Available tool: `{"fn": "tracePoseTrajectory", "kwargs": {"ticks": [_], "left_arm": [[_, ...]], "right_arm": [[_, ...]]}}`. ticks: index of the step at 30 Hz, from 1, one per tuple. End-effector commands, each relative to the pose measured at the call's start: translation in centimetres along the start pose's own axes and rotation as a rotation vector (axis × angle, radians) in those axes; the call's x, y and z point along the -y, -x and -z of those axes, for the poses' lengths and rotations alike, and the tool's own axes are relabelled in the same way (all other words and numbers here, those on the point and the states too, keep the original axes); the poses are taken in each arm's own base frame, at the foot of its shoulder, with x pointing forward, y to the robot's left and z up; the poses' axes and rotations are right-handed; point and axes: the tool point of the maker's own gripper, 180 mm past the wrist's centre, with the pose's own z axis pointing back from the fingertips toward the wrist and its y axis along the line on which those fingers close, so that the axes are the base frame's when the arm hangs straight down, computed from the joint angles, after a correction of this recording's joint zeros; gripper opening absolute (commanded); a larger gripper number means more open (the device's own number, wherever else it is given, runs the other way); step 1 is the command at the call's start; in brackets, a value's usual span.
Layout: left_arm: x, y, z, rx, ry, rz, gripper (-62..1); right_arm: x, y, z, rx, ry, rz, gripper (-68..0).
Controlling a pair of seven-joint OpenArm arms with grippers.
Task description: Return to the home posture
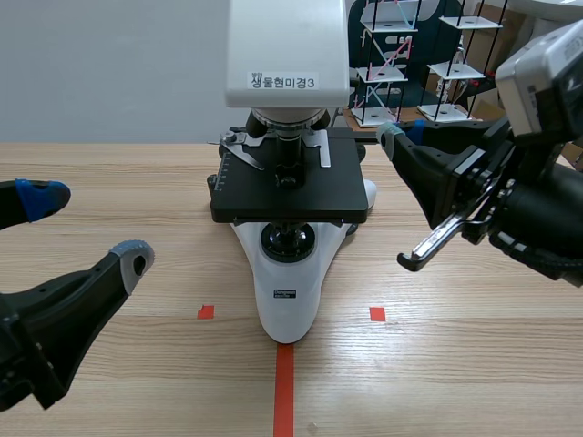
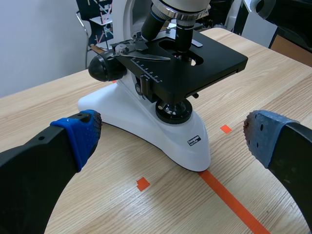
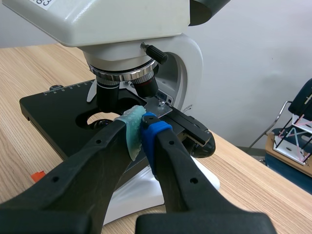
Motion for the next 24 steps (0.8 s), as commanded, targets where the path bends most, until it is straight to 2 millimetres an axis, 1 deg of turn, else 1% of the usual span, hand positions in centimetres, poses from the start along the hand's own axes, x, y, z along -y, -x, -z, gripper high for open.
{"fn": "tracePoseTrajectory", "kwargs": {"ticks": [1,24], "left_arm": [[0.05,-0.67,0.06,0.027,-0.003,-0.002,0.6],[0.05,-0.67,0.06,0.027,-0.003,-0.002,0.6]], "right_arm": [[0.15,-1.25,0.25,0.046,0.001,-0.004,-65.8],[0.14,-1.23,0.24,0.045,0.001,-0.004,-65.0]]}}
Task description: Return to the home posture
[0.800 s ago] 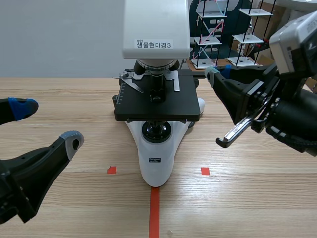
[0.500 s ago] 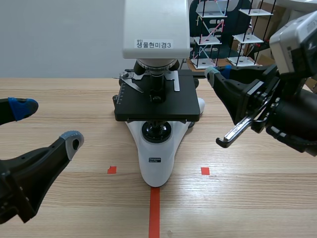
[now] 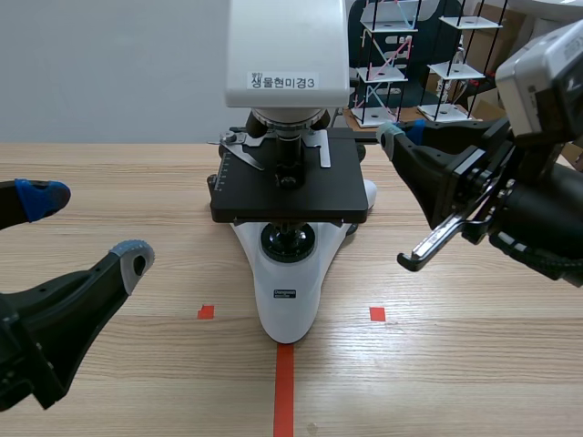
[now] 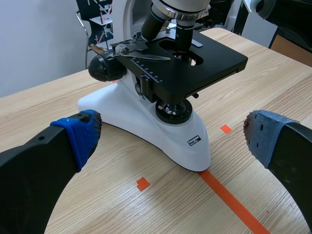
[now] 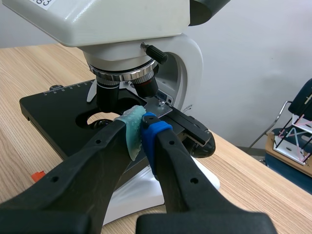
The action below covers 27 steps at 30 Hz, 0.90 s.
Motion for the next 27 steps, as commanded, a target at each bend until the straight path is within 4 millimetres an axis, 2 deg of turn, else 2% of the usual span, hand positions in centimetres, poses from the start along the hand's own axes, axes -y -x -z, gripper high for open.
{"fn": "tracePoseTrajectory", "kwargs": {"ticks": [1,9,11,17,27], "left_arm": [[0.0,-0.7,0.1,0.027,-0.003,-0.002,0.6],[0.0,-0.7,0.1,0.027,-0.003,-0.002,0.6],[0.0,-0.7,0.1,0.027,-0.003,-0.002,0.6],[0.0,-0.7,0.1,0.027,-0.003,-0.002,0.6],[0.0,-0.7,0.1,0.027,-0.003,-0.002,0.6]], "right_arm": [[0.1,-1.2,0.2,0.045,0.001,-0.004,-65.0],[0.1,-1.2,0.2,0.043,0.000,-0.003,-65.0],[0.0,-1.1,0.1,0.040,0.000,-0.001,-63.0],[-0.6,0.0,-0.9,-0.005,-0.009,0.013,-44.0],[-0.7,0.7,-4.8,-0.103,0.003,0.014,-14.5]]}}
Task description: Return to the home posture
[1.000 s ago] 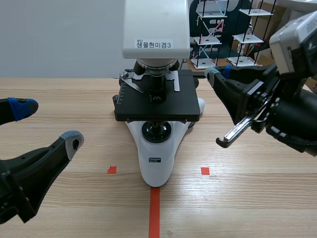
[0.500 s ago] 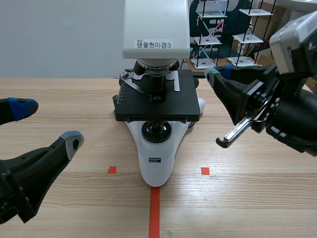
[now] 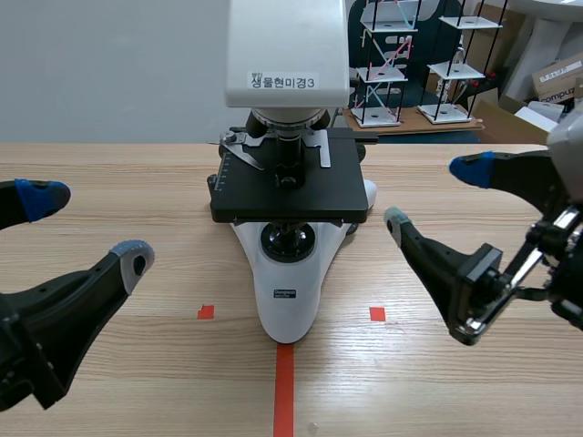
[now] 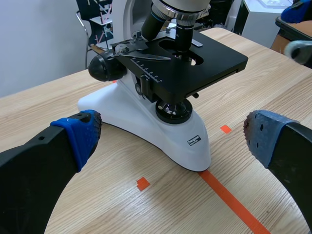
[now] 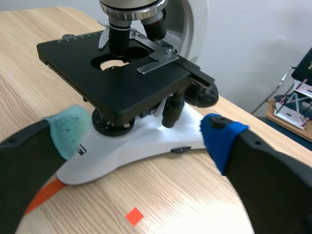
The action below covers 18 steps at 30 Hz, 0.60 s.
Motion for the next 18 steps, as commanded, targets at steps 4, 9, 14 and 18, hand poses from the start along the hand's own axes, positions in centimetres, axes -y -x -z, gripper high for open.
{"fn": "tracePoseTrajectory", "kwargs": {"ticks": [4,9,14,18], "left_arm": [[0.0,-0.7,0.1,0.027,-0.003,-0.002,0.6],[0.0,-0.7,0.1,0.027,-0.003,-0.002,0.6],[0.1,-0.7,0.1,0.026,-0.003,-0.003,0.6],[0.1,-0.7,0.1,0.026,-0.003,-0.003,0.6]], "right_arm": [[0.3,-1.0,-1.7,0.008,0.017,0.041,-9.2],[0.6,-1.2,-3.8,-0.013,0.037,0.086,-8.0],[0.6,-1.4,-5.4,-0.051,0.050,0.089,-8.0],[0.6,-2.2,-6.3,-0.057,0.060,0.101,-8.0]]}}
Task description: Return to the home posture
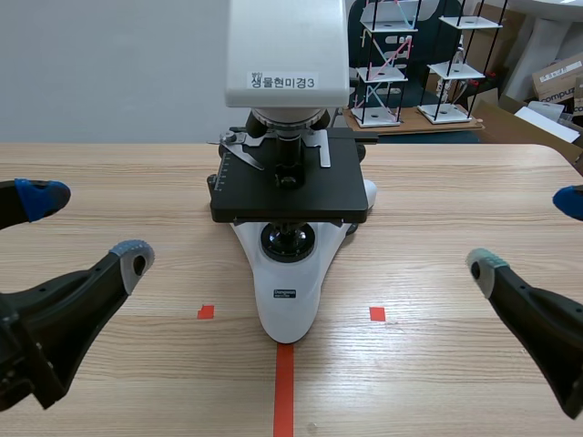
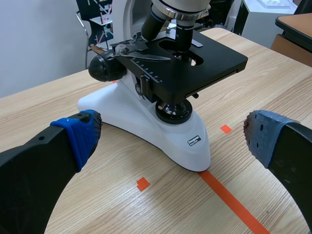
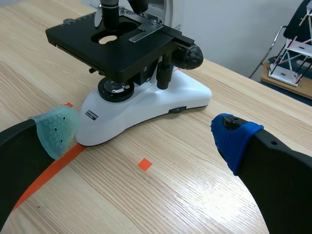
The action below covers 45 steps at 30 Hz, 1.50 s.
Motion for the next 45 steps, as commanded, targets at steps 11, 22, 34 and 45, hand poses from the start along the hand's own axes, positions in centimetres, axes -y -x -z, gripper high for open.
{"fn": "tracePoseTrajectory", "kwargs": {"ticks": [11,22,34,45], "left_arm": [[0.05,-0.66,0.06,0.026,-0.003,-0.003,0.6],[0.05,-0.66,0.06,0.026,-0.003,-0.003,0.6],[0.05,-0.67,0.06,0.027,-0.003,-0.002,0.6],[0.05,-0.67,0.06,0.027,-0.003,-0.002,0.6]], "right_arm": [[-0.75,-1.86,-0.64,0.032,-0.020,-0.001,-7.9],[-0.74,-1.94,-0.64,0.036,-0.020,-0.002,-8.0],[-0.74,-1.95,-0.64,0.037,-0.020,-0.002,-8.0],[-0.75,-1.94,-0.64,0.036,-0.020,-0.002,-8.0]]}}
